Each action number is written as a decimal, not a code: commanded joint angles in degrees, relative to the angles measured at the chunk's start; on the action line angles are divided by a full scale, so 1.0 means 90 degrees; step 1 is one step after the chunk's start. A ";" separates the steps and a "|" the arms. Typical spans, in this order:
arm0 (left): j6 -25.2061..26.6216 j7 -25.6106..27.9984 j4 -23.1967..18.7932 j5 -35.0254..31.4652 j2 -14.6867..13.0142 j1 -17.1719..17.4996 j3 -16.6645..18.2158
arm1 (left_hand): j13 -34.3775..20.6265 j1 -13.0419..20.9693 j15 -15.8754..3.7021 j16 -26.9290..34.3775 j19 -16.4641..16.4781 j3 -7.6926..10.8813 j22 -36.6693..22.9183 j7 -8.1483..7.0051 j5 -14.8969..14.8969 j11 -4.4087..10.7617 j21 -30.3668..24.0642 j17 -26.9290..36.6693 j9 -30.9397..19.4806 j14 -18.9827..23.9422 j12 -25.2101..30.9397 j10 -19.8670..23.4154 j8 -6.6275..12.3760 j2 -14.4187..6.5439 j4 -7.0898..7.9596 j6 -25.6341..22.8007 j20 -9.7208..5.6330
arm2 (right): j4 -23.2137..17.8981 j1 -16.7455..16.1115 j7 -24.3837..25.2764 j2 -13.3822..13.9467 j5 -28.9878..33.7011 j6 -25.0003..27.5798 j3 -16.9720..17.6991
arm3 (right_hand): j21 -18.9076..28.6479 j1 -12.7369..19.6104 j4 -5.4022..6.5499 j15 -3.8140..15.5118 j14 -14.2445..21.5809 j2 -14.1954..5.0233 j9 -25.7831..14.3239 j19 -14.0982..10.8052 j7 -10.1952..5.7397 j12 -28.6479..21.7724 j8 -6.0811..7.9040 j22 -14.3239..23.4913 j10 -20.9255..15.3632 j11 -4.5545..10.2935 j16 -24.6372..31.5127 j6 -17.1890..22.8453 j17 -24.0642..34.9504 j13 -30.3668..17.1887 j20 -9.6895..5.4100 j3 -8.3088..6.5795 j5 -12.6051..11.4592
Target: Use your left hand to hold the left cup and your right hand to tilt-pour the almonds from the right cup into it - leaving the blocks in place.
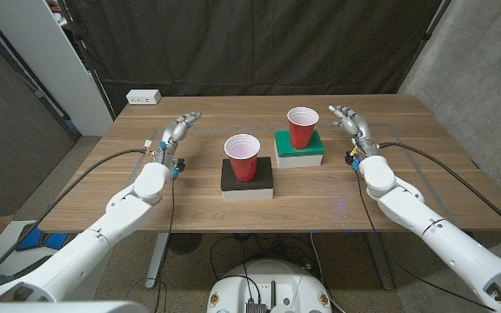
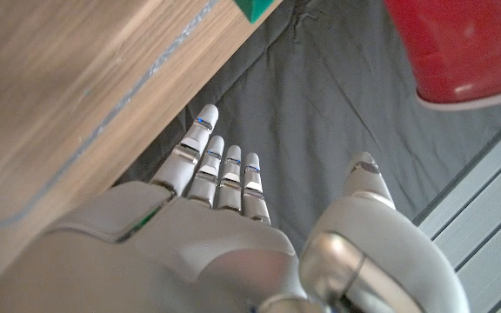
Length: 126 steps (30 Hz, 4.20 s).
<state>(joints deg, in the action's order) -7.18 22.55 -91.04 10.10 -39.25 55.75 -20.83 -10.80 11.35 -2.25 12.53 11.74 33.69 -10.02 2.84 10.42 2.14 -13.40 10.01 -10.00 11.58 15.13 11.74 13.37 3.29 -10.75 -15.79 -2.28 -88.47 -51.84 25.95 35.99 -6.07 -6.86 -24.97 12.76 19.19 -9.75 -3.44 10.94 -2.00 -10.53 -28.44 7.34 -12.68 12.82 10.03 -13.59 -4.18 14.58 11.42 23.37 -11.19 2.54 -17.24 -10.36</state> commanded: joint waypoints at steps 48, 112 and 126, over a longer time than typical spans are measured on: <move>0.0561 0.0420 -0.0285 -0.1850 -0.0501 -0.0138 -0.0480 | -0.0032 0.0668 -0.0251 -0.0070 0.0217 0.0105 -0.0004 -0.0107 0.0077 0.0085 0.0069 0.0026 -0.0045 0.0225 -0.0084 0.0213 -0.0061 0.0238 0.0014 -0.0168 -0.0371 | -0.0508 0.0408 0.0083 0.0749 0.2908 0.1832 -0.0878 | -0.0175 0.0336 0.0063 0.0108 -0.0370 0.0252 -0.0047 0.0321 -0.0095 0.0173 -0.0151 0.0009 0.0300 0.0144 -0.0191 -0.0334 -0.0027 -0.0030 -0.0171 0.0013 -0.0080; 0.0353 0.0236 -0.2130 -0.1841 -0.1311 0.2081 0.0632 | -0.0056 0.0824 -0.0076 -0.0252 -0.0112 -0.0071 -0.0018 -0.0005 0.0068 -0.0152 0.0279 0.0041 -0.0063 -0.0203 -0.0399 -0.0255 -0.0356 0.0471 0.0106 0.0421 -0.0264 | -0.0389 0.0351 0.0272 0.0745 0.2853 0.1845 -0.0877 | -0.0245 0.0383 0.0111 0.0022 -0.0498 0.0427 -0.0069 0.0670 -0.0079 0.0178 -0.0181 0.0012 0.0427 0.0140 -0.0221 -0.0494 -0.0033 -0.0060 0.0030 0.0103 -0.0061; 0.0287 0.0165 -0.2468 -0.2027 -0.1503 0.2602 0.0902 | -0.0060 0.0743 -0.0021 -0.0256 -0.0210 -0.0184 -0.0019 0.0040 0.0047 -0.0200 0.0293 0.0046 -0.0064 -0.0341 -0.0438 -0.0413 -0.0369 0.0620 0.0115 0.0632 -0.0226 | -0.0554 0.0252 0.0307 0.0732 0.2868 0.2067 -0.0859 | -0.0243 0.0301 0.0114 -0.0003 -0.0581 0.0615 -0.0073 0.0783 -0.0017 0.0180 -0.0203 0.0014 0.0503 0.0094 -0.0245 -0.0622 -0.0039 -0.0067 -0.0003 0.0202 -0.0081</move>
<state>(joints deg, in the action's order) -3.99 24.45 -110.87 -6.85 -51.45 75.57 -14.47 -11.06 18.04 -2.04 10.53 10.21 32.24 -10.00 3.16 10.80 0.40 -10.66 10.28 -10.26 8.68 11.21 8.27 10.17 8.37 -9.65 -10.53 -2.28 -92.50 -48.89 28.13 42.70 19.56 10.37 -32.91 10.76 21.93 -8.77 -3.36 5.94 2.79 -11.08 -21.76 7.08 -11.41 10.99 9.99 -9.49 -3.38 12.64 6.41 22.84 -11.61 2.46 -15.78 -10.62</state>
